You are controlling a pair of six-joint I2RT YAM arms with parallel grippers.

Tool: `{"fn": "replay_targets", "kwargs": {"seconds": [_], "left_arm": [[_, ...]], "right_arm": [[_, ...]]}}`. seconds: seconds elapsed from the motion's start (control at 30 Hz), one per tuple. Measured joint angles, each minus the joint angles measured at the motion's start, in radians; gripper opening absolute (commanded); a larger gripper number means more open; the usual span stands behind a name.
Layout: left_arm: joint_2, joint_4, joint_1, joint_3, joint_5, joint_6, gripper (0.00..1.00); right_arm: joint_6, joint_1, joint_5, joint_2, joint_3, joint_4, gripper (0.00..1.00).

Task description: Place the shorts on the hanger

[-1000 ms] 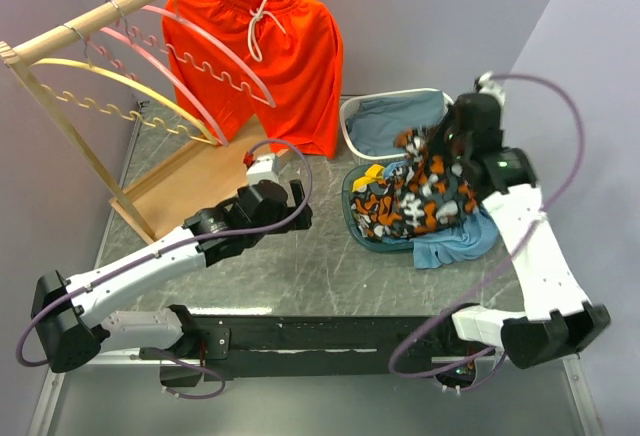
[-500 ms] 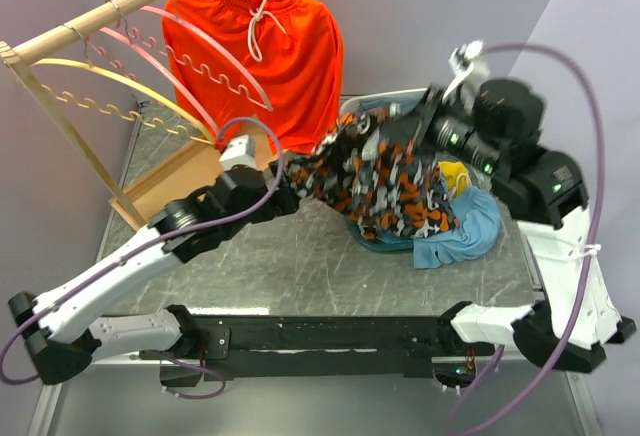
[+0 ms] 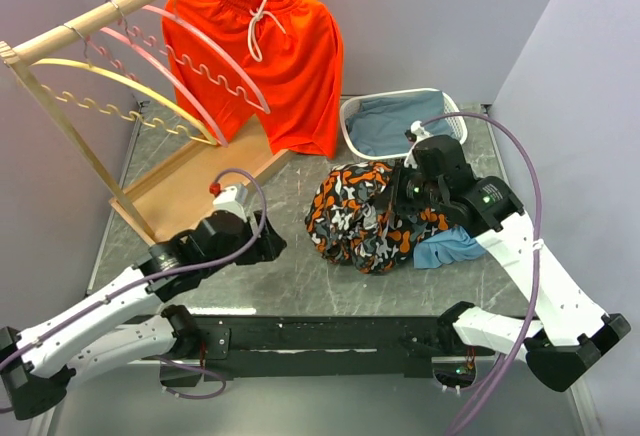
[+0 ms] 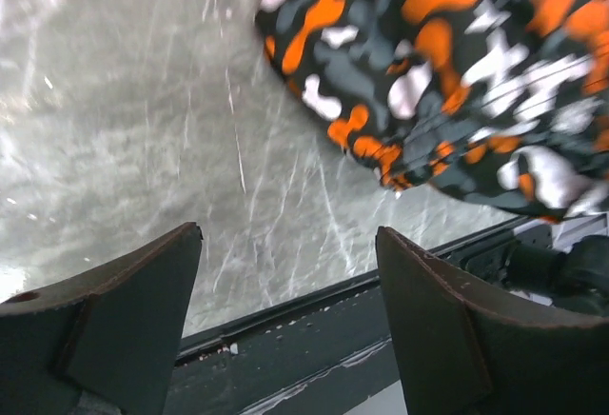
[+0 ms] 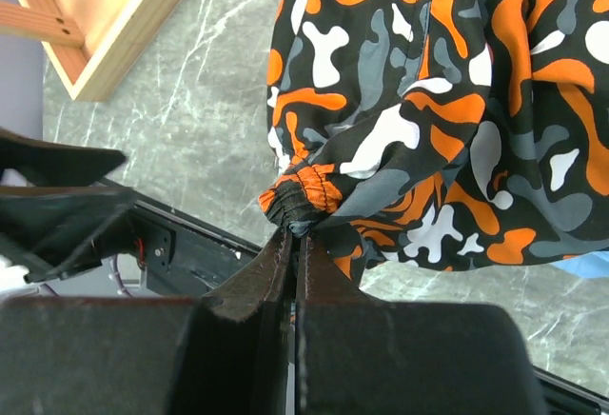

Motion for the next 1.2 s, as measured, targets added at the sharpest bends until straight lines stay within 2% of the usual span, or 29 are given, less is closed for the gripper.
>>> {"fn": "replay_targets", "kwargs": {"seconds": [0.13, 0.3, 0.53, 0.73, 0.87, 1.0, 1.07, 1.13, 1.17, 1.2], "left_arm": [[0.007, 0.08, -0.023, -0.091, 0.021, -0.032, 0.8], [0.056, 0.202, -0.111, -0.13, -0.005, -0.08, 0.82], [0.245, 0.366, -0.263, -0.125, -0.14, -0.182, 0.81], [0.435, 0.381, -0.304, -0.061, -0.257, -0.29, 0.77], [0.502, 0.431, -0.311, -0.048, -0.325, -0.34, 0.76], [0.547, 0.452, -0.315, -0.029, -0.386, -0.37, 0.67], [0.579, 0.458, -0.315, -0.008, -0.418, -0.383, 0.58], [0.616, 0.486, -0.315, 0.01, -0.453, -0.392, 0.41], [0.626, 0.495, -0.315, 0.013, -0.464, -0.396, 0.22], [0.632, 0.5, -0.315, 0.016, -0.477, -0.398, 0.13]], "right_arm": [[-0.013, 0.0, 0.005, 0.001, 0.011, 0.0, 0.0], [-0.03, 0.0, 0.013, 0.01, 0.052, -0.004, 0.0], [-0.042, 0.0, 0.023, 0.02, 0.066, -0.014, 0.0], [-0.045, 0.0, 0.023, 0.037, 0.091, -0.033, 0.0], [-0.045, 0.0, 0.023, 0.038, 0.105, -0.035, 0.0], [-0.045, 0.0, 0.022, 0.038, 0.107, -0.035, 0.0], [-0.044, 0.0, 0.022, 0.038, 0.107, -0.036, 0.0], [-0.044, 0.0, 0.022, 0.038, 0.108, -0.039, 0.0], [-0.044, 0.0, 0.022, 0.038, 0.112, -0.045, 0.0], [-0.045, 0.0, 0.022, 0.038, 0.115, -0.048, 0.0]]}}
